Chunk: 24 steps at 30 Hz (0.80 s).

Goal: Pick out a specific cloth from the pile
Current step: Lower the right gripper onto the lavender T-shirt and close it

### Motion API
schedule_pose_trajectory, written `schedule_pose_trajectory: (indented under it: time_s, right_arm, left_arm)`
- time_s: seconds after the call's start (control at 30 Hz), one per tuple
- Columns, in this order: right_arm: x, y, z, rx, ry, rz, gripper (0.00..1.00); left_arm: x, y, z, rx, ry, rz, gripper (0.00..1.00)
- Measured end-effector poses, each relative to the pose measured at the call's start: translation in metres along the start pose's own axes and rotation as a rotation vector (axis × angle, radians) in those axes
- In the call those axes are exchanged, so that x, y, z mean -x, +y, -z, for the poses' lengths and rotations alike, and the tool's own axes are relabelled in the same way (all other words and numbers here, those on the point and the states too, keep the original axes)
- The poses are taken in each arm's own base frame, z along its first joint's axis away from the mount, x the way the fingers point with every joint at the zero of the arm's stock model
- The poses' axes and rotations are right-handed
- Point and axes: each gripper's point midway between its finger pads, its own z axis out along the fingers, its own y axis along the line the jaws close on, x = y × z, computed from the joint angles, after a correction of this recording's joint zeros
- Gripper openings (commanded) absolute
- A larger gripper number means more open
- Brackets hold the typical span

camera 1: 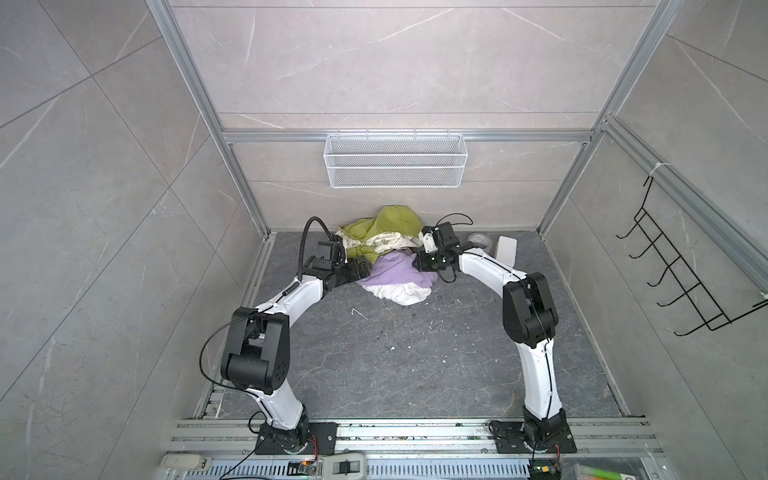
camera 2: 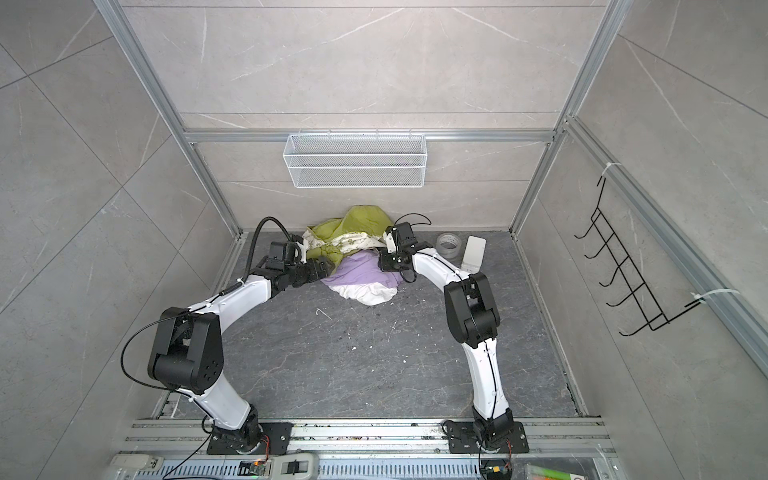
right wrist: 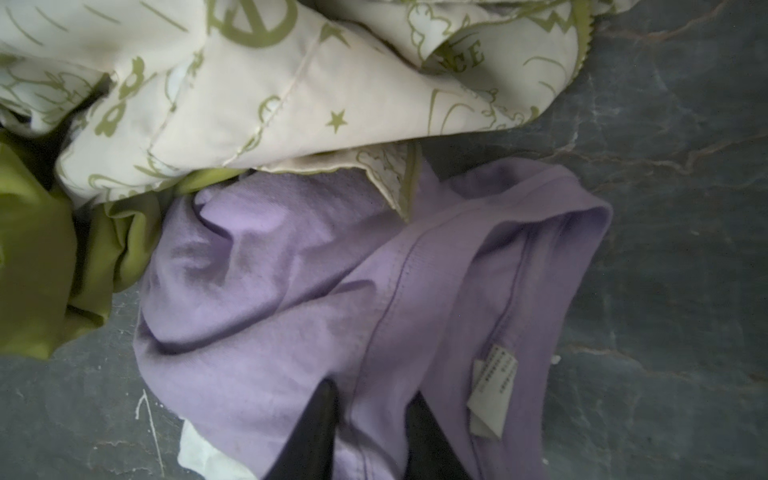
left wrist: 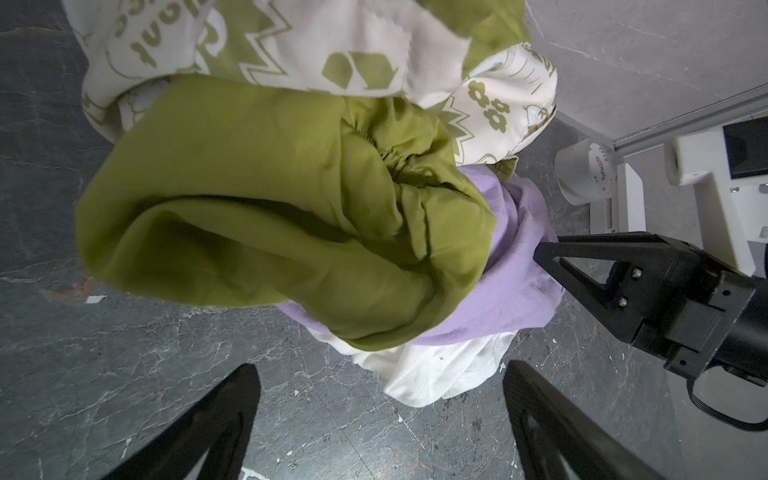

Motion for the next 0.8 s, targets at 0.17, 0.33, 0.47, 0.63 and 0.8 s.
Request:
schedule_pose_trajectory:
  time_s: [0.17, 0.33, 0.47, 0.63, 0.8]
  right_arm:
    - [0.0007, 0.0011, 0.0003, 0.005, -0.001, -0.001, 0.23]
    - [0.0006, 0.0017, 0.0003, 0.008, 0.000, -0.001, 0.22]
    - [0.0003, 0.0023, 0.0003, 0.012, 0.001, -0.001, 0.17]
    - [0.0008, 0.0051, 0.0005, 0.026, -0.001, -0.012, 0.06]
    - [0.0010, 0.0078, 0.0032, 0.039, -0.007, -0.021, 0.03]
  left_arm:
    - [-0.0002, -0.0002, -0.0001, 0.000, 0.000, 0.000, 0.95]
    - [-0.0002, -0.0002, -0.0001, 0.000, 0.000, 0.000, 0.95]
    - [-0.0002, -0.0002, -0.0001, 0.000, 0.000, 0.000, 0.94]
    - [0.0000, -0.0002, -0.0001, 0.000, 0.000, -0.001, 0.94]
    - [-0.0021, 0.0010, -0.0003, 0.002, 0.003, 0.000, 0.94]
